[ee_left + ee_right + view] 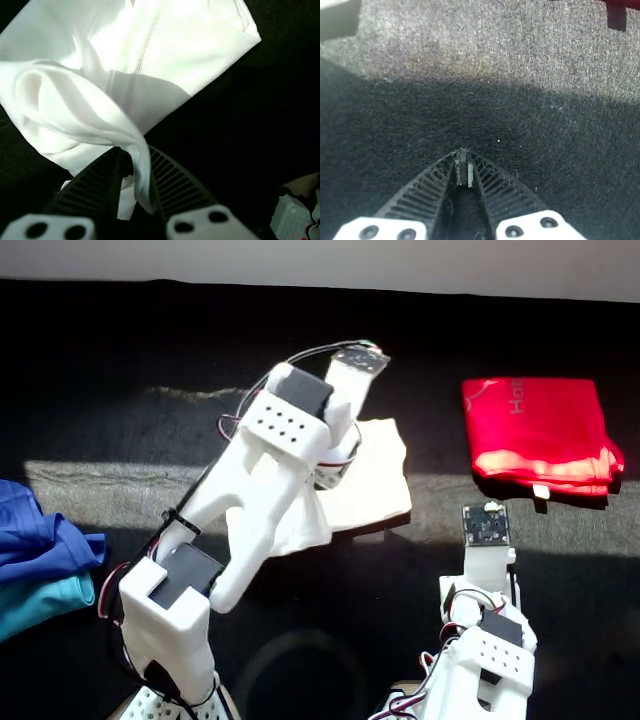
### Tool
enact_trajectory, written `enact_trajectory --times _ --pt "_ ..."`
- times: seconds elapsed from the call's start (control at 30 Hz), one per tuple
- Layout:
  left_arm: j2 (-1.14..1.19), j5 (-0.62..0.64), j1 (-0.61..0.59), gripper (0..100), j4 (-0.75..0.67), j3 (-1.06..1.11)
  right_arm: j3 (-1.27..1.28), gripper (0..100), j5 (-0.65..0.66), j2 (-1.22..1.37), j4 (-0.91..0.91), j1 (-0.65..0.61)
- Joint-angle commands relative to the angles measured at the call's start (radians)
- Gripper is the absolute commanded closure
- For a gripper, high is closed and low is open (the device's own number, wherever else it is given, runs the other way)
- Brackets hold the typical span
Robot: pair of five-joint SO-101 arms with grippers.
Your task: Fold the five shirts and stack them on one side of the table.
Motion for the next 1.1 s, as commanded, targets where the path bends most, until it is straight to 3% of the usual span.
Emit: enact_trajectory --times 0.0,0.3,0.63,0.83,1.07 --pt "-0.044 0.006 0.050 99 -0.083 -0.007 0.015 99.1 -0.043 -0.004 -0.027 0.021" --pt "-0.021 0.006 0.079 99 -0.353 -0.005 0.015 99.1 -0.041 -0.004 -0.027 0.019" --pt "0.225 0.006 0.087 97 -0.362 -0.197 0.015 99.1 -0.043 -0.004 -0.027 0.019" --pt "0.367 0.006 0.087 80 -0.288 -0.415 0.015 99.1 -0.044 -0.004 -0.027 0.019" --pt "0.417 0.002 0.061 81 -0.040 -0.687 0.015 99.1 -0.043 -0.004 -0.027 0.019"
